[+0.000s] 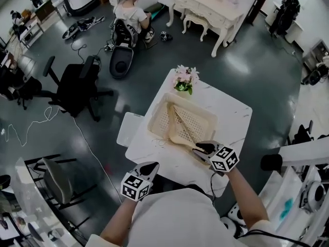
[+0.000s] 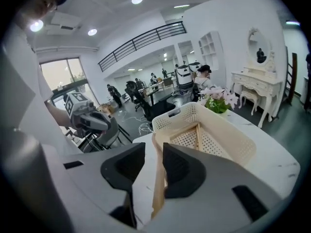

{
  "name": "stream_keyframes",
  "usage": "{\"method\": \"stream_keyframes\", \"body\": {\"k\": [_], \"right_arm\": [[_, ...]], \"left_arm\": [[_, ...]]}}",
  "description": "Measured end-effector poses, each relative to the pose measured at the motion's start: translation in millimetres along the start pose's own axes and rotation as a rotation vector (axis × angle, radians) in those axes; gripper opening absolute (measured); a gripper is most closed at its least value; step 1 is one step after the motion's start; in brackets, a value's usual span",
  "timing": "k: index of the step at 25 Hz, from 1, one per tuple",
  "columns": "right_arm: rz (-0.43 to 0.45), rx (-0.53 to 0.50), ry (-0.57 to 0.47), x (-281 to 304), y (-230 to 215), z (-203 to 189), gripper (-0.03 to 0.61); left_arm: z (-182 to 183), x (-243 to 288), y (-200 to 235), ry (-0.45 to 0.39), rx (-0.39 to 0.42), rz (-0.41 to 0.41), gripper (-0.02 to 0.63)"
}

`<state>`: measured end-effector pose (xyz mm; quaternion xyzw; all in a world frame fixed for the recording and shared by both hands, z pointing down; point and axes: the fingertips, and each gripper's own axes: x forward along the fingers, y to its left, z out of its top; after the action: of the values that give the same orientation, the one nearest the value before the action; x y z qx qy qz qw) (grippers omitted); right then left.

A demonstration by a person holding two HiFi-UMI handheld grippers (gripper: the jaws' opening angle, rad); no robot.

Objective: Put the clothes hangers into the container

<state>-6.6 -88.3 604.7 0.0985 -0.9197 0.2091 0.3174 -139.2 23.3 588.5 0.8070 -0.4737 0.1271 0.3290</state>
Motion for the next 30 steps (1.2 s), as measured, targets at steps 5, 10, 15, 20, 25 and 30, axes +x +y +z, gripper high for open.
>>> {"method": "stream_keyframes", "body": {"k": [5,10,15,20,25,30], "right_arm": [[-0.094,0.058,-0.082,-40.0,0.8,-14.6,0.106],[-0.209,0.184,-0.207,-81.5,2.5,-25.0,0.061],[-0.27,0.365,-0.418,-128.0,21.5,-28.5,0.034],[-0.333,0.465,-0.573,-158.4,27.5,-39.5,0.023],[-0.397,0.499,-0.564,-158.6,26.1,-52.9,0.023],[-0.414,0.485,-0.561,-153.9,37.7,-47.4,0.023]], "left_arm": [[-0.6,12.4,-17.8,0.025,0.035,-0.048,0.008],[5.0,20.2,-34.7,0.038,0.072,-0.096,0.008],[21.7,20.3,-49.3,0.007,0.094,-0.122,0.008],[34.8,22.6,-56.1,-0.039,0.082,-0.129,0.008],[38.3,26.6,-62.1,-0.036,0.098,-0.141,0.006],[41.2,21.3,-62.5,-0.036,0.127,-0.162,0.008]]}}
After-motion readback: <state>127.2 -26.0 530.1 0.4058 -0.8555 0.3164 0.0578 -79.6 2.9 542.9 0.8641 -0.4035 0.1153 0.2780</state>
